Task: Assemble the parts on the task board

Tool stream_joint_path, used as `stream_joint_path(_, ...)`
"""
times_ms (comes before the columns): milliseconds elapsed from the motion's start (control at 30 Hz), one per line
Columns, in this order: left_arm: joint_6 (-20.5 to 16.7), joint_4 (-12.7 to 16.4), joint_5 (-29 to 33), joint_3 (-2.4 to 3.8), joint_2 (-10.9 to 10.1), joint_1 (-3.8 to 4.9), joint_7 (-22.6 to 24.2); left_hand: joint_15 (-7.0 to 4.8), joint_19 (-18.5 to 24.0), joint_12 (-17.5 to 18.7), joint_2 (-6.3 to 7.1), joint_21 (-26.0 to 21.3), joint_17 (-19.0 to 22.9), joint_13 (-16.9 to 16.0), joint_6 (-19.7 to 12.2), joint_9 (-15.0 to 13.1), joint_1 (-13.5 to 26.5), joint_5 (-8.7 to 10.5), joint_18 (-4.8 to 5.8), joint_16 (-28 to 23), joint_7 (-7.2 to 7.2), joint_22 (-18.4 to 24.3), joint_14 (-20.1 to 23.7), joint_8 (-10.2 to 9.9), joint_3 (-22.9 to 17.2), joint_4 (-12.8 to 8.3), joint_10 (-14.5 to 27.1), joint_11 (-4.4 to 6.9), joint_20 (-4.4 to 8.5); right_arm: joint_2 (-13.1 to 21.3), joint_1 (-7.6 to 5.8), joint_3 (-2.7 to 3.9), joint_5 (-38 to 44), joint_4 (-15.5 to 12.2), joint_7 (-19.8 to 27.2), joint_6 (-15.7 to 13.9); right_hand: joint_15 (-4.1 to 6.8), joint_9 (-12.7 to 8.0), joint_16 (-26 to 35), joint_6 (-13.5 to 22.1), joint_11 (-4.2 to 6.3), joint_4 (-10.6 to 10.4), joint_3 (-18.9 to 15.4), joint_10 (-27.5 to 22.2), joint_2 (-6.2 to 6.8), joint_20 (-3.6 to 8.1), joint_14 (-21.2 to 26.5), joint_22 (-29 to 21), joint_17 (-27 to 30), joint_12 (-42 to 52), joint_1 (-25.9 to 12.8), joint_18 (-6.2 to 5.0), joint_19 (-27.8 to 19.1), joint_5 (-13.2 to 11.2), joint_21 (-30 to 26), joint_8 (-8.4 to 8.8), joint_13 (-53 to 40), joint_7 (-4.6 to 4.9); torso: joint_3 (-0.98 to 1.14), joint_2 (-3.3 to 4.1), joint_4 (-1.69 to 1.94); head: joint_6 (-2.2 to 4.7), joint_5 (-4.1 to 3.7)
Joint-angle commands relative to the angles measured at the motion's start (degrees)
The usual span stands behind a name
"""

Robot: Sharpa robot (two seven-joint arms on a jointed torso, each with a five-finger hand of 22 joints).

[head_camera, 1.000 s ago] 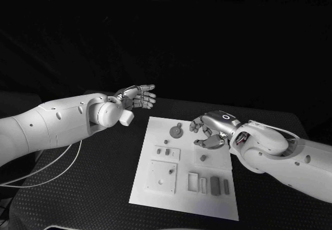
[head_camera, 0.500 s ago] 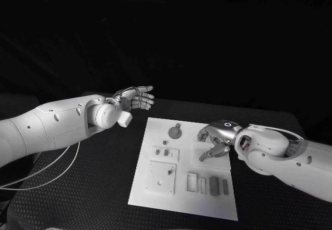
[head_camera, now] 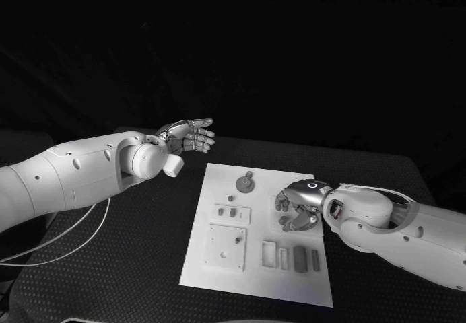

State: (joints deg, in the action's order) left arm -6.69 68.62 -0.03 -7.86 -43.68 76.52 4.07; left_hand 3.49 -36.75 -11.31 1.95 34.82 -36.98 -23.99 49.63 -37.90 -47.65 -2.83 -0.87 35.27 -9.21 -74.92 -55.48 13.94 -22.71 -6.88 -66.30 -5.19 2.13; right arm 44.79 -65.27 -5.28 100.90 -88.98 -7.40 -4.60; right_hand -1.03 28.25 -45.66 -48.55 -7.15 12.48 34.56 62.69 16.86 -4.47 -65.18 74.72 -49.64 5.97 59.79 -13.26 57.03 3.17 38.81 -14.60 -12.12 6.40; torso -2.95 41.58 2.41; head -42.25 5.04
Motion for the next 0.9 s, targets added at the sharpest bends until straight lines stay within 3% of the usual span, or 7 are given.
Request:
stream_joint_path(33,1.16,0.03,-0.24,0.03,0.1,0.02,0.52,-0.06,-0.32,-0.39,0.0,-0.27,-0.06,-0.09,0.31,0.1,0.24,-0.04,-0.52,-0.09,-0.14,-0.82,0.09,-0.28,0.1,0.21,0.57,-0.02,0.13,-0.35,0.19,-0.21,2.28,0.3,0.15,-1.6,0.37,-0.08,-0.33,-0.16,0.1,-0.37,0.17,0.53,0.01,0.24,-0.06,0.09,0.06,0.2,0.56,-1.74,0.53,-0.27,0.32,-0.29,-0.05,0.0,-0.04,0.0,-0.01,-0.05,0.04)
stream_joint_path(133,1.22,0.09,-0.24,0.02,0.08,0.02,0.45,-0.06,-0.32,-0.39,0.0,-0.27,-0.06,-0.09,0.31,0.1,0.24,-0.04,-0.52,-0.09,-0.14,-0.82,0.09,-0.28,0.1,0.21,0.57,-0.02,0.13,-0.76,0.34,-0.53,2.87,0.69,0.24,-1.83,0.41,-0.09,-0.35,-0.12,0.14,-0.37,0.39,0.59,0.04,0.3,-0.08,0.09,0.07,0.22,0.86,-1.74,0.59,-0.35,0.34,-0.29,-0.03,-0.13,-0.03,0.01,0.02,-0.11,0.0)
stream_joint_path(200,1.31,0.06,-0.26,0.02,0.12,0.02,0.47,-0.06,-0.32,-0.39,-0.01,-0.27,-0.06,-0.08,0.31,0.1,0.24,-0.04,-0.52,-0.09,-0.14,-0.82,0.09,-0.28,0.1,0.21,0.57,-0.02,0.13,-0.95,0.45,-0.81,3.25,0.92,0.27,-2.09,0.86,0.13,-0.64,-0.99,0.72,-0.47,1.91,2.37,-0.27,0.58,-0.55,0.11,0.01,1.2,2.54,-1.74,1.11,-0.46,0.56,-0.84,-0.46,-0.44,-0.03,0.0,0.01,-0.13,-0.03)
stream_joint_path(233,1.29,0.07,-0.26,0.02,0.11,0.02,0.48,-0.06,-0.32,-0.39,-0.01,-0.27,-0.06,-0.08,0.31,0.1,0.24,-0.04,-0.52,-0.09,-0.14,-0.83,0.09,-0.28,0.1,0.21,0.58,-0.02,0.13,-1.04,0.58,-0.89,3.44,0.99,0.22,-2.34,1.4,0.35,-0.83,-1.94,1.23,-1.6,3.47,3.6,-0.24,0.73,-0.94,0.12,0.05,1.85,3.23,-1.74,1.67,-0.41,0.8,-1.45,-0.77,-0.14,-0.04,-0.01,0.0,-0.15,-0.06)
stream_joint_path(433,1.31,0.08,-0.26,0.02,0.04,0.02,0.48,-0.05,-0.32,-0.4,-0.03,-0.27,-0.06,-0.08,0.32,0.1,0.26,-0.04,-0.52,-0.1,-0.15,-0.83,0.1,-0.27,0.11,0.25,0.59,-0.02,0.12,-1.41,1.08,-1.03,4.17,1.28,0.3,-2.3,2.49,0.73,-1.14,-3.98,2.4,-3.28,6.47,6.85,-0.44,1.18,-1.75,0.31,0.22,3.53,5.26,-1.74,2.49,-0.4,1.33,-2.7,-1.68,0.52,-0.01,0.01,0.0,-0.36,-0.03)
stream_joint_path(900,1.4,0.05,-0.26,0.02,-0.01,0.01,0.47,-0.04,-0.32,-0.43,-0.04,-0.29,-0.05,-0.08,0.33,0.11,0.3,-0.04,-0.51,-0.11,-0.14,-0.84,0.12,-0.27,0.13,0.31,0.62,-0.01,0.11,-2.08,1.39,-1.05,4.65,2.28,0.39,-3.43,2.76,0.87,-1.16,-5.81,2.67,-4.5,8.43,7.51,-0.96,1.29,-1.99,0.46,0.48,3.7,6.24,-1.74,2.59,-0.4,1.53,-3.61,-2.05,1.1,-0.01,-0.02,-0.01,-0.65,0.06)
